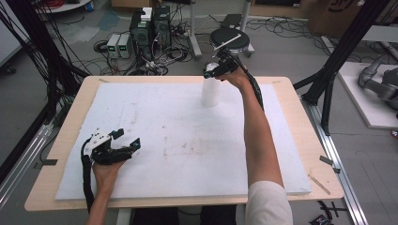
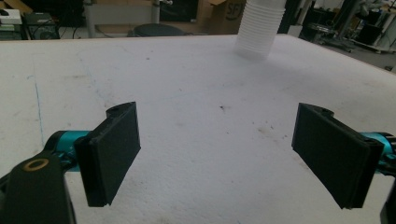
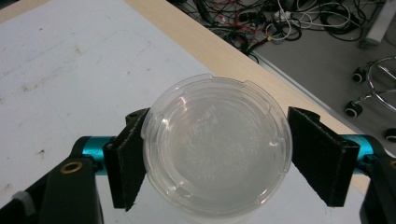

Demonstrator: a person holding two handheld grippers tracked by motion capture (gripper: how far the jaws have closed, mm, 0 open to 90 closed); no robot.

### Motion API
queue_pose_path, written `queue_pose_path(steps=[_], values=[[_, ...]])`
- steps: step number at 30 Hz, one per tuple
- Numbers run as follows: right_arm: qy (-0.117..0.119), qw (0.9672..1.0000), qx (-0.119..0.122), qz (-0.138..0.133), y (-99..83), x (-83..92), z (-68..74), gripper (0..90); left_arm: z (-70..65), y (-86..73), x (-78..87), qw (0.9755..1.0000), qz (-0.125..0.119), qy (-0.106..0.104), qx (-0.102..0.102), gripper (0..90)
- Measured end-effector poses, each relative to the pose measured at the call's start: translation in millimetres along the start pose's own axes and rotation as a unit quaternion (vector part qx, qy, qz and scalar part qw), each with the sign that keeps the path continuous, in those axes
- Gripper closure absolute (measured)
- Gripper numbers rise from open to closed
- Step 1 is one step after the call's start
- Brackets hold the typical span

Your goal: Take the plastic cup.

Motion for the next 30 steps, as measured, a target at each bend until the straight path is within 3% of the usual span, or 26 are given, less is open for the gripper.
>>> queue_pose_path(steps=[11,17,30], values=[[0.004,1.0,0.002,0.003,-1.9,-2.5,3.2,29.7,-0.2,0.0,-0.1,1.0,0.0,0.0,0.001,15.1],[-0.003,0.9999,0.009,0.007,-2.1,-3.9,3.2,36.7,0.1,0.1,-0.1,1.0,-0.001,0.001,0.001,15.1],[-0.009,0.9999,0.011,0.007,-0.9,-2.2,3.0,38.2,0.2,0.1,-0.2,1.0,-0.001,0.001,0.001,15.2]])
Point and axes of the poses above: each handheld gripper's, and its own axes: x roughly backward along the jaws, y roughly out of its top, z roughly to its left, the point moved 9 cm from there along -x, roughly forward along the jaws, and after that the axes turned 5 degrees about x, right-handed, at the moved point
